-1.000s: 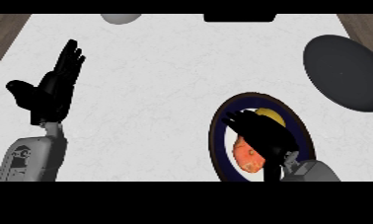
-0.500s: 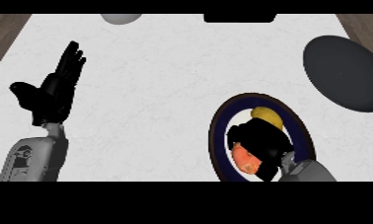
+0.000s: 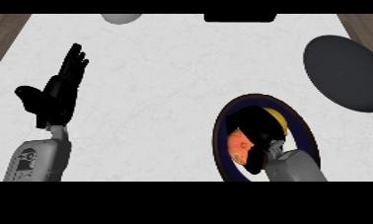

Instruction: Pick the squash from the plate and place it in the pan

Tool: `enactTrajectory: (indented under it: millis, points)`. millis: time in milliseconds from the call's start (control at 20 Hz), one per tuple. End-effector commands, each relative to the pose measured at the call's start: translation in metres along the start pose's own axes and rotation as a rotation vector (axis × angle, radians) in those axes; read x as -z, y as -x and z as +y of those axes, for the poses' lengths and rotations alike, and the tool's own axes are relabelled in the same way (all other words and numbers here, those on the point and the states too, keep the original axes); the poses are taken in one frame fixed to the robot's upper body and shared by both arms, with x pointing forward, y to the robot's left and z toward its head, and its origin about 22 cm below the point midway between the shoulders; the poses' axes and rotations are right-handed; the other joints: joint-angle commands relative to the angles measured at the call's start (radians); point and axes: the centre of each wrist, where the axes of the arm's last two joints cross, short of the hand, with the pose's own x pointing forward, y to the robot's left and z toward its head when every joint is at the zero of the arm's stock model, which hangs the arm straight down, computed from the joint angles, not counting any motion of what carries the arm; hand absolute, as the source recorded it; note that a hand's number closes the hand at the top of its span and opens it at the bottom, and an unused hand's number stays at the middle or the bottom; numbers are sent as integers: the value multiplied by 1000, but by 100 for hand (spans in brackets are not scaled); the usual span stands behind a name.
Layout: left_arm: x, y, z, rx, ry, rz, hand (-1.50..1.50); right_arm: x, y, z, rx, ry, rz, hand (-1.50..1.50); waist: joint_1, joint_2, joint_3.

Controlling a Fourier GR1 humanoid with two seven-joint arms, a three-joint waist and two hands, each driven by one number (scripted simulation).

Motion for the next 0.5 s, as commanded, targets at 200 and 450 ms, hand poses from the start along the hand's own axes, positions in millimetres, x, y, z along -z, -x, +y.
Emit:
enactTrajectory:
  millis: [200,450]
  points:
    - [3,-11,-7,-2,14,-8,0,15,-9,-42,278,348,477,150,17,0,2]
    - [-3,-2,-9,-2,15,17,0,-1,-44,-100,224,729,520,150,10,-4,1]
